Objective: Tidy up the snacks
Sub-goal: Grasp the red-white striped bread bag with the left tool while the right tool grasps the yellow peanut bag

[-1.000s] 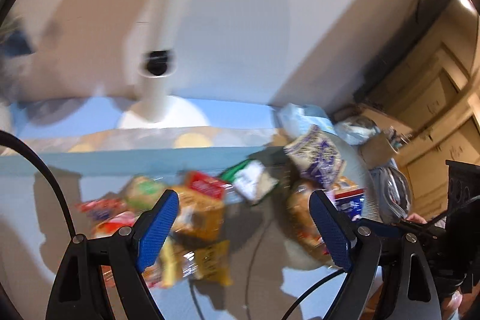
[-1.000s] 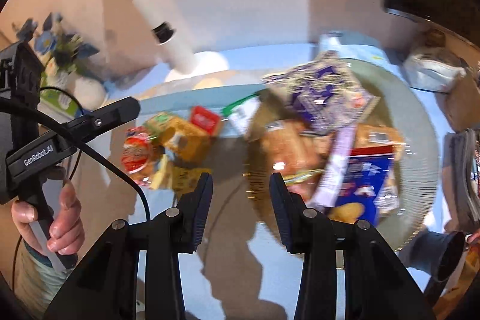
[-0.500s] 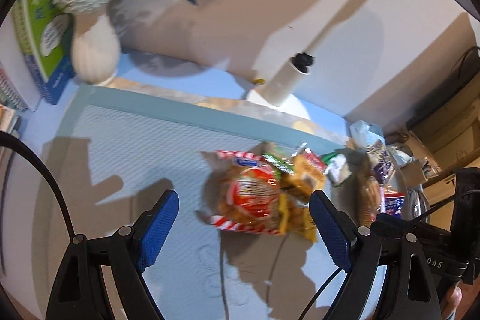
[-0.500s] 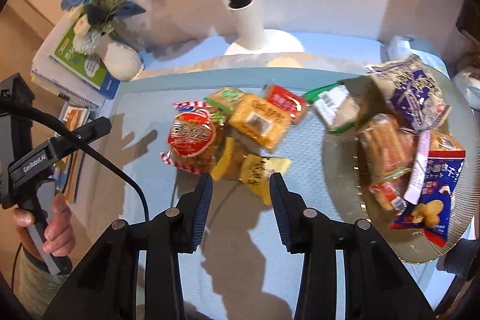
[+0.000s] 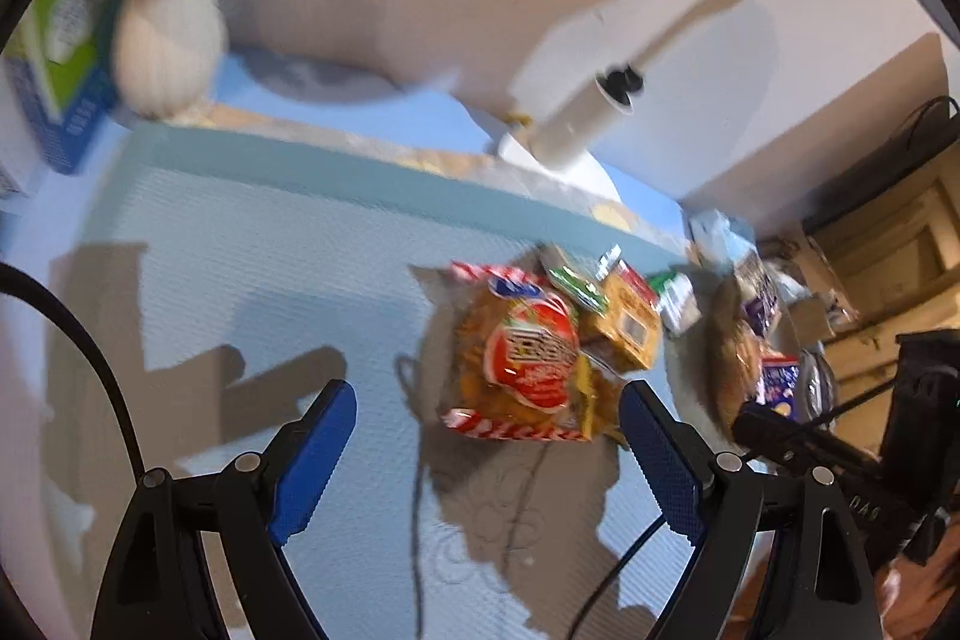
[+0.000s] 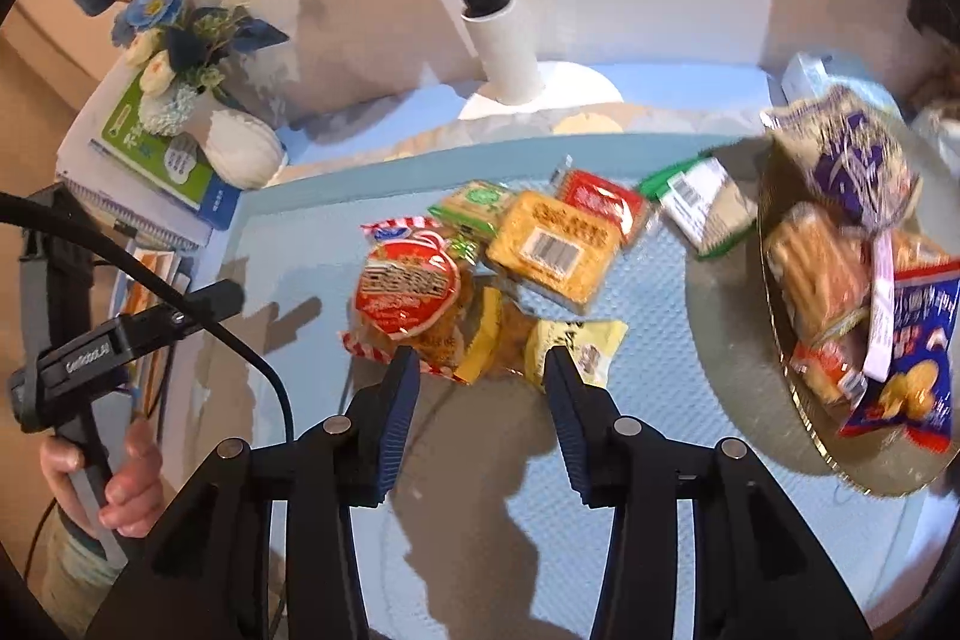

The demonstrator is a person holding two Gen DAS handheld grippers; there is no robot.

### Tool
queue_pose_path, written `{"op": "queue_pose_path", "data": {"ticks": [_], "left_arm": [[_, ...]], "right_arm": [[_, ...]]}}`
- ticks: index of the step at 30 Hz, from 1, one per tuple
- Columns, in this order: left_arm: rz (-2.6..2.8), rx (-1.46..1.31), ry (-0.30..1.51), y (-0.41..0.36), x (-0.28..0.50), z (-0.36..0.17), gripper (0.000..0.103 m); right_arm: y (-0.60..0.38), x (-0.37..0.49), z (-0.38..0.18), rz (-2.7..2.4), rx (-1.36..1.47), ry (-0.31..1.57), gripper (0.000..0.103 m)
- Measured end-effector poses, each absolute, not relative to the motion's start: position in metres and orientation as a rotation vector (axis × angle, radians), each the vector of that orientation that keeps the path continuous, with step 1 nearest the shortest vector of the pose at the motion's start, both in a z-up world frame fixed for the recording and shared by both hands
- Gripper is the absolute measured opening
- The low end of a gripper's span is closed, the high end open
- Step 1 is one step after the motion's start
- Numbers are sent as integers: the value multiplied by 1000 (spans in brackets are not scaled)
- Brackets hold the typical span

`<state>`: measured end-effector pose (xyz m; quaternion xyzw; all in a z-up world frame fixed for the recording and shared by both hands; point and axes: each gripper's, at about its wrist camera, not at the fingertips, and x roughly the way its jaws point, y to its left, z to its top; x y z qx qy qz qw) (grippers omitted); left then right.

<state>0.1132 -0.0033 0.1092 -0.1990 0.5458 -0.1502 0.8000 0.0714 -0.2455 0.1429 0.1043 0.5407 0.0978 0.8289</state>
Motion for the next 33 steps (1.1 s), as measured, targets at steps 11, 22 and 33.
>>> {"op": "queue_pose_path", "data": {"ticks": [11, 22, 33], "left_arm": [[-393, -211, 1294, -87, 170, 57, 88], [-385, -183, 1341, -86, 185, 32, 71], [-291, -271, 1345, -24, 172, 33, 67]], "right_arm": [[-279, 64, 91, 80, 328, 1182, 51], [-272, 102, 56, 142, 362, 1266, 52], [-229, 82, 69, 275, 221, 1303, 54]]}}
